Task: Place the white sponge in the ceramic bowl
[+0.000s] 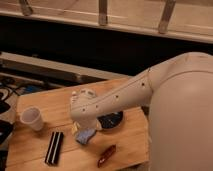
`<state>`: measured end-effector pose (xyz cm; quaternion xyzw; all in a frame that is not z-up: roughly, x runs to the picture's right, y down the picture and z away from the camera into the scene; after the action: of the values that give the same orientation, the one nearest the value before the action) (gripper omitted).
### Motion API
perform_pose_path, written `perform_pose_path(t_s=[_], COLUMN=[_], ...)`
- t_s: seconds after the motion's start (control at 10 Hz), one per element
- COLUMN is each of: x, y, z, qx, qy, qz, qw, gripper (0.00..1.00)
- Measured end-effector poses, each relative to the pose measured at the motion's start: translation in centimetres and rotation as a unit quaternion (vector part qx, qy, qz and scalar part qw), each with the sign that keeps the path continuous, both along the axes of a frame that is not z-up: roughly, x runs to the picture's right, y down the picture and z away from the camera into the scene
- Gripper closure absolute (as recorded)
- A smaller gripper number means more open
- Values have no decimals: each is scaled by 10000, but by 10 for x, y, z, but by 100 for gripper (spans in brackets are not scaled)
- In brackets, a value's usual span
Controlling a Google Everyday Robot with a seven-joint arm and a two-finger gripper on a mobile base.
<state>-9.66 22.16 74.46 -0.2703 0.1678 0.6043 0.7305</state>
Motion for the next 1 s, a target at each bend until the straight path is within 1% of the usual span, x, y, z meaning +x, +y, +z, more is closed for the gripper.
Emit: perform_pose_path(t_s=[0.1, 0.3, 0.5, 0.7, 1.0], x=[1, 3, 6, 9, 2], y=[11, 34, 41, 33, 17], z=[9, 26, 39, 47, 53], qx=[-128, -478, -674, -680, -575], qy=[6, 40, 76, 101, 66], qz=[22, 63, 143, 209, 257], qw=[9999, 9988, 9976, 9974, 9980], gripper=[20, 20, 20, 20, 20])
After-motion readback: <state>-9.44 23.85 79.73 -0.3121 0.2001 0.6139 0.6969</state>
